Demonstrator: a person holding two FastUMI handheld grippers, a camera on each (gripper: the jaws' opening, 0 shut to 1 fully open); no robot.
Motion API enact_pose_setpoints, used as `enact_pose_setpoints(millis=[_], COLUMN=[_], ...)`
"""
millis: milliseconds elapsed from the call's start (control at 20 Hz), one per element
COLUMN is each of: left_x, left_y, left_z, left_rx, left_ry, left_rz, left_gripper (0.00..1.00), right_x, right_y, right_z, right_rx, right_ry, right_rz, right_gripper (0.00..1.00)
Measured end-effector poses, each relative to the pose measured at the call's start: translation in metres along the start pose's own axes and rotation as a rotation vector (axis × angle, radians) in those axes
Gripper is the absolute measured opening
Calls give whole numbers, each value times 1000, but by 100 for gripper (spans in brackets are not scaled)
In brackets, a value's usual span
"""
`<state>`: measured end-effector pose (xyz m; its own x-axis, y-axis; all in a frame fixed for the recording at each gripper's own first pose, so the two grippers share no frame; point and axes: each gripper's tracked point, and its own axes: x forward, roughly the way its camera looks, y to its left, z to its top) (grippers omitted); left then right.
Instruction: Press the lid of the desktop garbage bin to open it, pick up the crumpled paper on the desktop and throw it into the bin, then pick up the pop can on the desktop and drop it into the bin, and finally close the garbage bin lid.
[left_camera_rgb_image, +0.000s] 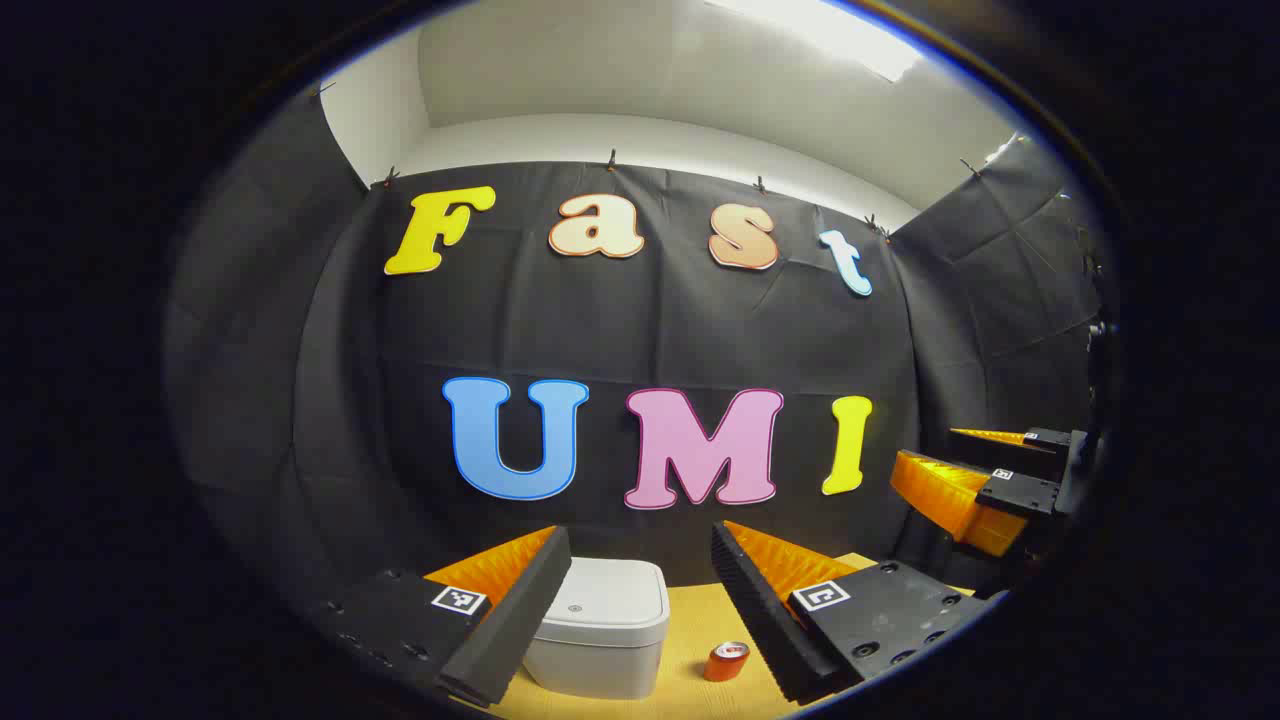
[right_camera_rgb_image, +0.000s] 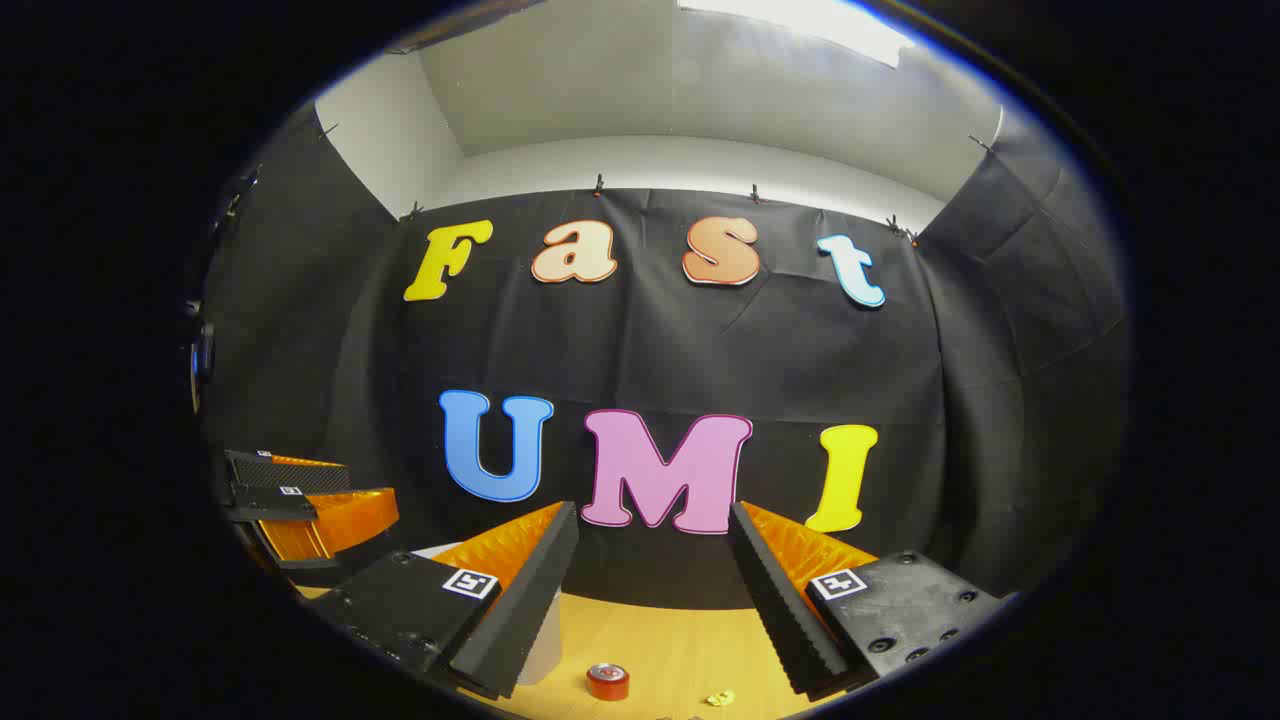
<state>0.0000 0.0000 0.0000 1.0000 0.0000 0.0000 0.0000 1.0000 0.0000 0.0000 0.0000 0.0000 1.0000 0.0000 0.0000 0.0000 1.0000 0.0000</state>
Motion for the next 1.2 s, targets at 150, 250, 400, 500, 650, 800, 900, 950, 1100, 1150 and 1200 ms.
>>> enact_pose_setpoints(millis=[150, 250, 400, 500, 650, 800, 900, 950, 1100, 1150, 1200], left_x=[-2, 1, 5, 10, 14, 18, 20, 21, 23, 24, 26], left_y=[2, 2, 2, 2, 5, 6, 5, 5, 7, 6, 8], left_z=[0, -3, -8, -10, -11, -13, -15, -15, -11, -11, -10], left_rx=[-6, -17, -30, -27, -19, -32, -35, -33, -25, -25, -24], left_ry=[-2, 3, 18, 24, 19, 21, 25, 27, 15, 15, 14], left_rz=[5, 8, 1, -6, -9, -11, -11, -12, -11, -12, -10], left_gripper=[95, 95, 95, 95, 95, 95, 95, 95, 95, 95, 95], right_x=[-2, -6, -8, -10, -13, -13, -13, -13, -13, -13, -12], right_y=[3, 1, 1, -1, -8, -15, -18, -18, -19, -20, -19], right_z=[9, 11, 11, 7, 4, 1, -1, -1, -2, -4, -5], right_rx=[-48, -44, -31, -39, -51, -45, -45, -47, -52, -52, -51], right_ry=[-37, -49, -43, -31, -17, -1, 7, 9, 12, 17, 20], right_rz=[13, 10, -4, -11, -24, -44, -54, -56, -58, -58, -57], right_gripper=[97, 97, 97, 97, 97, 97, 97, 97, 97, 97, 97])
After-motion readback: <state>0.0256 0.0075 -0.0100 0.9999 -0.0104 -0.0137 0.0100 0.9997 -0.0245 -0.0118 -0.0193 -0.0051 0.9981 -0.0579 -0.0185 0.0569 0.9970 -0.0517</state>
